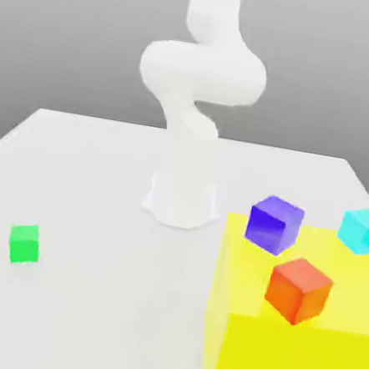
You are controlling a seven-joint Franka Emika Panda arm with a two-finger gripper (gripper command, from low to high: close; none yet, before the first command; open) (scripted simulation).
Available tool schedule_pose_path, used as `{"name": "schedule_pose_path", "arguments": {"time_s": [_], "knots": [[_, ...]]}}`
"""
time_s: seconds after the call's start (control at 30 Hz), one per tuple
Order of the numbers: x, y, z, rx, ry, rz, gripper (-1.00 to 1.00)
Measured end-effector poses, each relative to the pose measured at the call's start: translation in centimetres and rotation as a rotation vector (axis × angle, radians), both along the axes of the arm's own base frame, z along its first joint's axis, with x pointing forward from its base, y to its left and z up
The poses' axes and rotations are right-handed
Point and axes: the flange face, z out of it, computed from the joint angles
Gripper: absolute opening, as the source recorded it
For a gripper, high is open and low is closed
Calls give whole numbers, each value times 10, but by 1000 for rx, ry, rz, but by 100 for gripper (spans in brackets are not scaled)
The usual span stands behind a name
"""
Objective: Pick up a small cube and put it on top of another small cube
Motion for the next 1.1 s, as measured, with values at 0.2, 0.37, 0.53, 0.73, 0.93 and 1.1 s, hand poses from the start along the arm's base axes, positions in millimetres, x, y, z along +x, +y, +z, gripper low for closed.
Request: {"name": "schedule_pose_path", "arguments": {"time_s": [0.2,0.37,0.53,0.73,0.93,1.1], "knots": [[34,-53,-74,211,98,-316,0],[47,-96,-137,369,164,-589,0],[46,-138,-201,514,217,-874,0],[28,-184,-277,670,262,-1232,0],[-7,-220,-350,803,283,-1604,0],[-45,-242,-406,892,280,-1924,0]]}}
